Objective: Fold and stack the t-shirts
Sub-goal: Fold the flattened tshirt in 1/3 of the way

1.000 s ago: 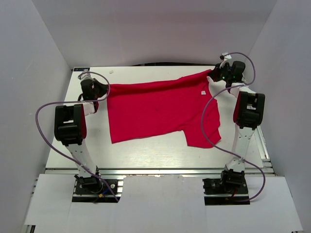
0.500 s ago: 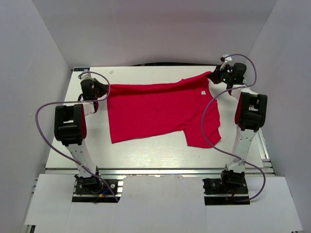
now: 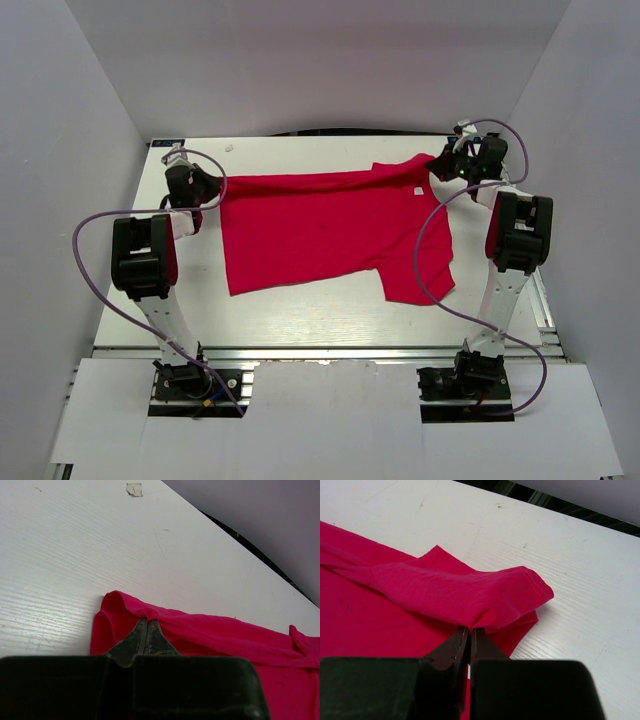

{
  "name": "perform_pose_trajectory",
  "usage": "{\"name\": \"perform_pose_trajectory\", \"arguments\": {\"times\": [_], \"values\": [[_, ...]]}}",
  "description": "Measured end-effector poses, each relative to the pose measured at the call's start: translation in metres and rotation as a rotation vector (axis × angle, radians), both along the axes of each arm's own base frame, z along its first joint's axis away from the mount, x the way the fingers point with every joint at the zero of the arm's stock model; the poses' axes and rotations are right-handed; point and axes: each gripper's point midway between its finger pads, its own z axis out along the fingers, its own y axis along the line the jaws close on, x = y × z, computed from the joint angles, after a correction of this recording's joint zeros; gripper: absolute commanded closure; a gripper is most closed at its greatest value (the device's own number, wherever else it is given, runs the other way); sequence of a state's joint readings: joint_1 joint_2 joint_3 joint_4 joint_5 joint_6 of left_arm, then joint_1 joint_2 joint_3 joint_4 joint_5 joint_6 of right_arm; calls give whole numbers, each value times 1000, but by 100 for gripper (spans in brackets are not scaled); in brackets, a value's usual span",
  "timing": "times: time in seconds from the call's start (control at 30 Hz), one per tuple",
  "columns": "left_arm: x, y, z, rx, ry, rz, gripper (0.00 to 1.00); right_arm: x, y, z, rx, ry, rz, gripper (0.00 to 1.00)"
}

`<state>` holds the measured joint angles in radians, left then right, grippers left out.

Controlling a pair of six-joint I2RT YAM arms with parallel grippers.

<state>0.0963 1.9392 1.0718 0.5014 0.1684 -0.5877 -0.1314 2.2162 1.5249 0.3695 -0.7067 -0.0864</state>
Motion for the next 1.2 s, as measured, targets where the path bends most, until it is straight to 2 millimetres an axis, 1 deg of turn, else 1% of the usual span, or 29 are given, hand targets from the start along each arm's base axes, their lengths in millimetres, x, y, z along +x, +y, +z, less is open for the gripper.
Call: {"name": "perform_pose_trajectory", "arguments": {"times": [0.13, 0.4, 0.57, 0.67, 0.87, 0.97, 1.03, 1.2], "values": [[0, 0, 0, 1, 0, -1, 100, 0, 0, 3, 0, -5, 3, 100], [0, 0, 0, 3, 0, -3, 100, -8, 2, -5, -1, 16, 9, 100], [-1, 0, -1, 3, 1, -3, 100, -13, 2, -5, 4, 22, 15, 100], [-2, 0, -2, 2, 5, -3, 100, -16, 1, -1, 12, 18, 19, 100], [-15, -1, -7, 1, 22, -1, 100, -21, -4, 14, 27, -6, 25, 100], [-19, 1, -1, 2, 14, 3, 100, -21, -7, 19, 29, -19, 25, 100], [-20, 2, 4, 2, 4, 4, 100, -21, -8, 20, 30, -23, 25, 100], [-23, 4, 16, 5, -24, 7, 100, -34, -6, 8, 43, 12, 41, 100]]}}
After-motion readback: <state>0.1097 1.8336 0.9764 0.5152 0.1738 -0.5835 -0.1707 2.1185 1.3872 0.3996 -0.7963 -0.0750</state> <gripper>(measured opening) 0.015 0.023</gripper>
